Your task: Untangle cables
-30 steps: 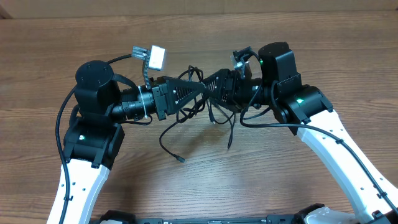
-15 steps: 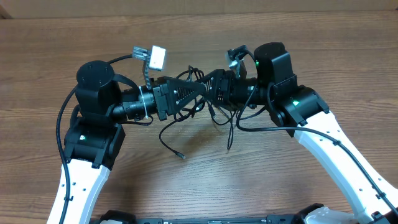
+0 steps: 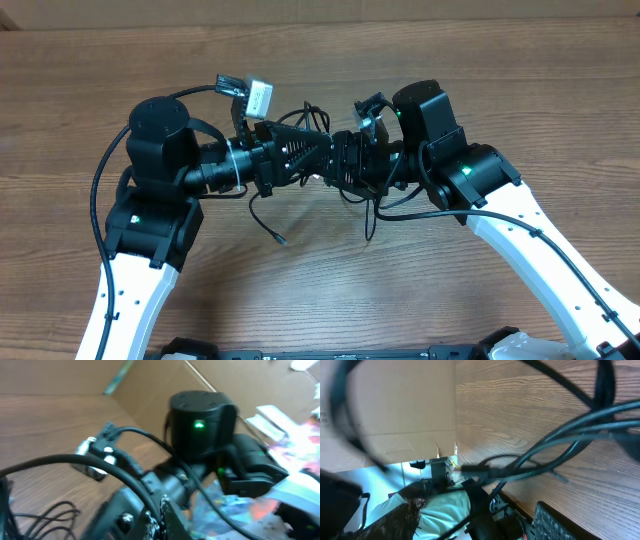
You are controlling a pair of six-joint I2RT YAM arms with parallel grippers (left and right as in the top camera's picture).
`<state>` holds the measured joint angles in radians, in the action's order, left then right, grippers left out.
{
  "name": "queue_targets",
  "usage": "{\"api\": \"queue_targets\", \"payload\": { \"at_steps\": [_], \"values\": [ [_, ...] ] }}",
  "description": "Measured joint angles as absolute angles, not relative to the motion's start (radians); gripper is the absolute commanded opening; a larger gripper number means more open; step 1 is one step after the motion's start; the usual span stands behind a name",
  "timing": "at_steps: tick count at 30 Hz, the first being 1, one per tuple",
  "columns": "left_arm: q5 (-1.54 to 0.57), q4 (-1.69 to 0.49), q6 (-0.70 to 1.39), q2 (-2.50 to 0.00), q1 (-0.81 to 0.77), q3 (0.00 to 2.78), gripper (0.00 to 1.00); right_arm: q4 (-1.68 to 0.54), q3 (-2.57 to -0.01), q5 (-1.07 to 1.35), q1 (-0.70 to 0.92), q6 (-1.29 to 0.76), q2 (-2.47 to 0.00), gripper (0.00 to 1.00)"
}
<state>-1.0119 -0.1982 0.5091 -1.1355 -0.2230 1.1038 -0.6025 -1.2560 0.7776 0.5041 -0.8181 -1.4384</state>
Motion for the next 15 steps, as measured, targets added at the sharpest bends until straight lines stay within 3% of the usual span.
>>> {"api": "queue_targets", "payload": {
  "at_steps": [7,15],
  "values": [
    [-0.984,-0.208,0.375,-1.188,-0.179,1.104,0.04,-0.670,-1.256,0.707,0.504,-0.802,-1.438,0.74],
    [-1.221,0.032,0.311,-1.338,0.023,1.102,0.04,-0.707,-1.256,0.647,0.497,-0.770,-1.438,0.75]
  ]
}}
